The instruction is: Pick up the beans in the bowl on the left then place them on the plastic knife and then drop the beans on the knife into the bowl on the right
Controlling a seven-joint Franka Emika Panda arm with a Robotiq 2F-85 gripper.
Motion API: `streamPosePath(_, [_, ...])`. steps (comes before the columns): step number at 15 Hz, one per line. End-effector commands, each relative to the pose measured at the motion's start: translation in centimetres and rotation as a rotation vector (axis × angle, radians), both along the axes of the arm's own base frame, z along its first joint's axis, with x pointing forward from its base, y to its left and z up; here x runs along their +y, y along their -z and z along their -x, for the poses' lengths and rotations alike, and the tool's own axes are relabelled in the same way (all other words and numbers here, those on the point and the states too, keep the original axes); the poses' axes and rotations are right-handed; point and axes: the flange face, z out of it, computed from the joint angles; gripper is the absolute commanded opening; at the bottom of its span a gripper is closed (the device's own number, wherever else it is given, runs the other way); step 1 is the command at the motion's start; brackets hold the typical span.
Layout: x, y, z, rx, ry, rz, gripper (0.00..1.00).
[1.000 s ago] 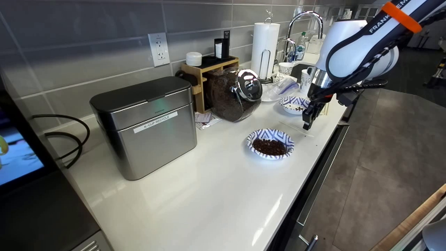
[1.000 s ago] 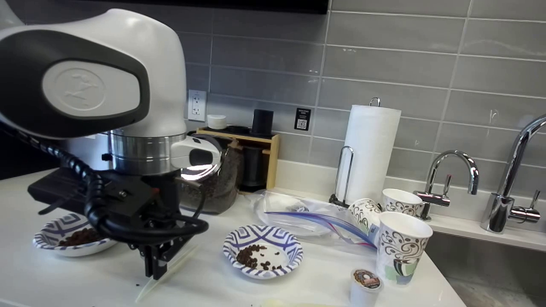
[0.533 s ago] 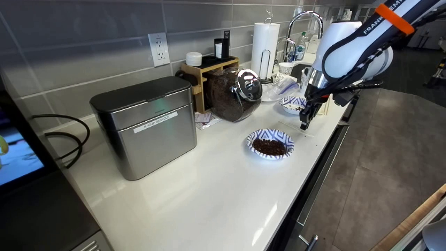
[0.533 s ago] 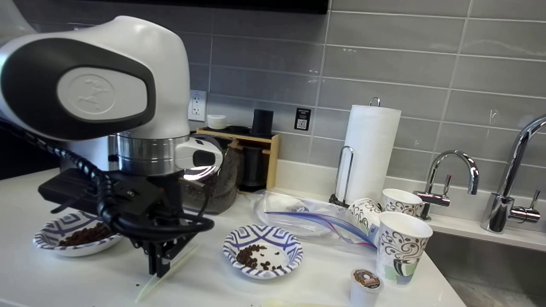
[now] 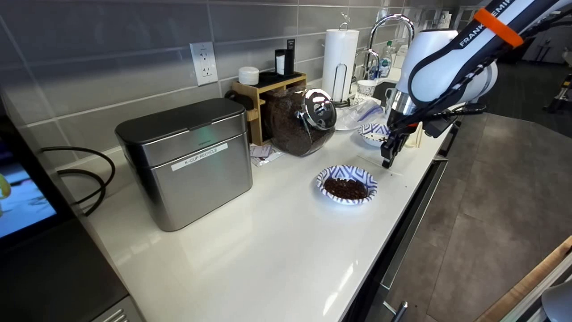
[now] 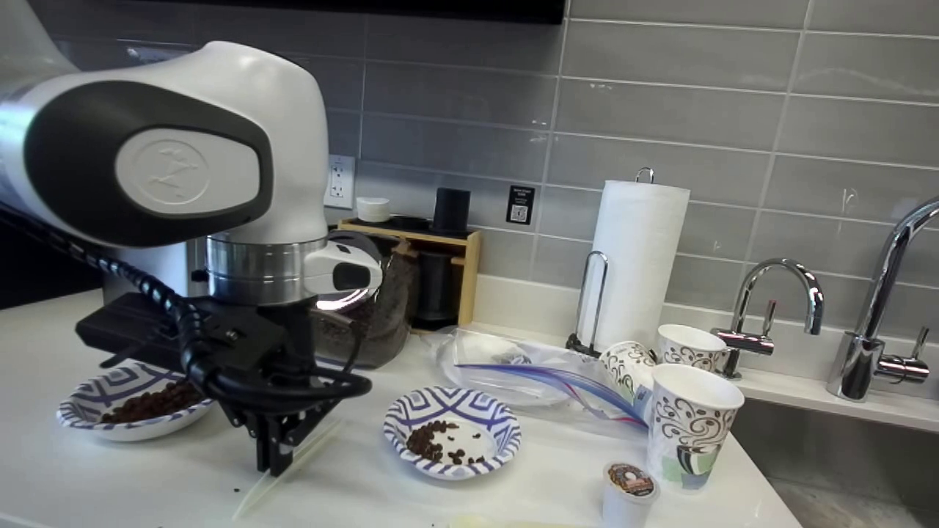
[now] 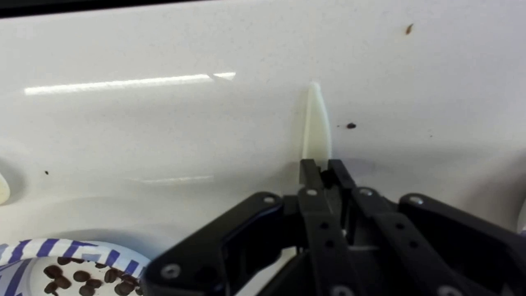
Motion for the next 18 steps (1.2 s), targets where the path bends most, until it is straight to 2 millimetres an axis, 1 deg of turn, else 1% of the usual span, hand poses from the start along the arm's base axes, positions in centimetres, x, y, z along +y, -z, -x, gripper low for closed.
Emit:
streamPosePath(1, [0.2, 0.2, -0.4, -0.014, -0.001, -0.007, 0.41])
streamPosePath(6, [0.2, -0.4, -0.6, -0.027, 0.002, -0.004, 0.8])
streamPosePath(9, [0.4, -0.9, -0.8, -0.046, 0.006, 0.001, 0.99])
streamPosePath(16, [0.2, -0.9, -0.9, -0.026, 0.0, -0.001, 1.0])
streamPosePath(17, [-0.3, -0.5, -1.6, -0.013, 0.015, -0.001, 1.0])
streamPosePath(18, [-0.3, -0.4, -1.8, -0.006, 0.02, -0.005, 1.0])
